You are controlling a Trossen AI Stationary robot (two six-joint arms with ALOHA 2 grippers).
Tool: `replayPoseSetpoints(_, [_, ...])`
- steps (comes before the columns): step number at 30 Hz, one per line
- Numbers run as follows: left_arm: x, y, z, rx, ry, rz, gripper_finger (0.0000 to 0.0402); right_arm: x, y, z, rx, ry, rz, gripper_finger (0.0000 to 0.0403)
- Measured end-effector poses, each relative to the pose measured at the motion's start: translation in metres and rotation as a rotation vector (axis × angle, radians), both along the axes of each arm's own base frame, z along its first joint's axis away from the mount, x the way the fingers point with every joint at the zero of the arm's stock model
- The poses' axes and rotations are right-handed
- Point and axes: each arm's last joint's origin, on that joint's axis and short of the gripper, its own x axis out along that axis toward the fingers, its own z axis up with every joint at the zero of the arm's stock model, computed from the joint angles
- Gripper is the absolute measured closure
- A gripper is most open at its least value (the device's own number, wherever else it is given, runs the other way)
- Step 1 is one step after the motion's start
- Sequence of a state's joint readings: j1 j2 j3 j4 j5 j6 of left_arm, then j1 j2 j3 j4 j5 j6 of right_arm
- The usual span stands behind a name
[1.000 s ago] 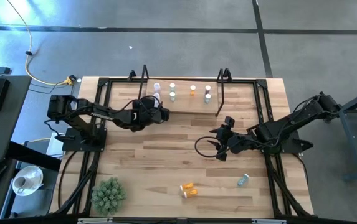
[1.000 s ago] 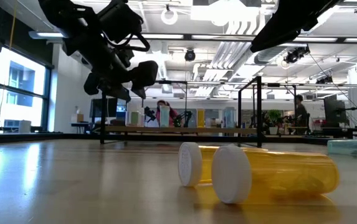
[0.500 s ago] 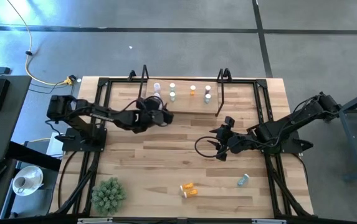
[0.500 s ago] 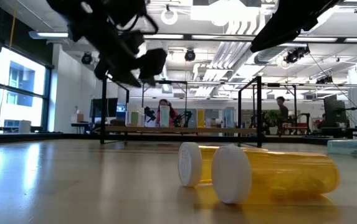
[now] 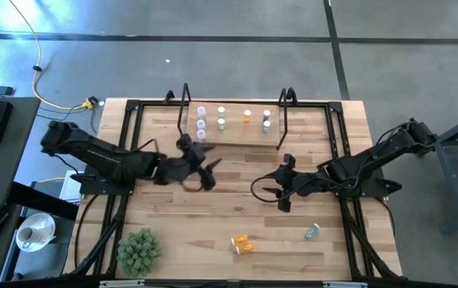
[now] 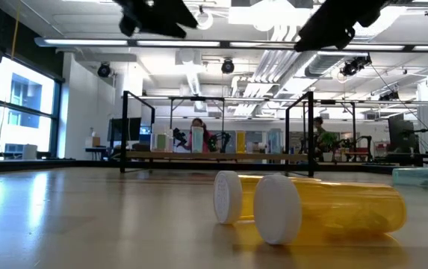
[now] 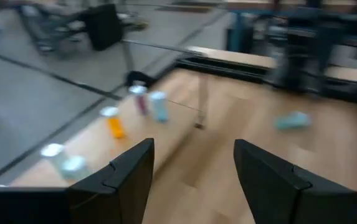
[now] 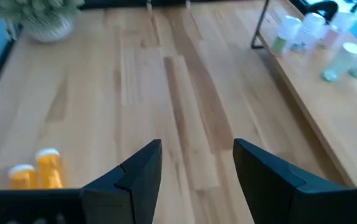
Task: Pick and place medicine bottles onto shelf by color
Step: Put the top orange pill bottle on the shelf aligned with the other orange pill bottle
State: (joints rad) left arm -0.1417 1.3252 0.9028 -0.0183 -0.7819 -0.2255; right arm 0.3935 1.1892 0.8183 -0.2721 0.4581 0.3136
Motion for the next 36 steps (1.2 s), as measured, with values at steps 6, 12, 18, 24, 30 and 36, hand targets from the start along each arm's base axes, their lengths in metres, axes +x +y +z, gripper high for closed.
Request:
replayPoseSetpoints(6, [-0.019,-0.039,-0.002,-0.011,0.093,-0.153,0.0193,0.009,0.005,0.0,0.032,-0.052,0.027,0.0215])
replayPoseSetpoints(12, [-0.033,-0.056,-0.02,-0.121,0.138,-0.168,0.0193,0.021,0.014,-0.002,0.079,-0.099,0.15,0.0215])
replayPoseSetpoints(18, [-0.047,-0.059,-0.058,-0.239,0.134,-0.115,0.0193,0.036,0.022,0.004,0.098,-0.07,0.209,0.0215])
replayPoseSetpoints(24, [-0.055,-0.064,-0.083,-0.303,0.061,-0.135,0.0193,0.06,0.036,0.01,0.037,0.113,0.297,0.0215])
replayPoseSetpoints(30, [-0.056,-0.065,-0.086,-0.305,0.07,-0.172,0.0193,0.078,0.058,-0.015,0.003,0.287,0.369,0.0215])
replayPoseSetpoints(36, [-0.055,-0.066,-0.085,-0.316,0.057,-0.18,0.0193,0.087,0.079,-0.045,0.029,0.359,0.452,0.0215])
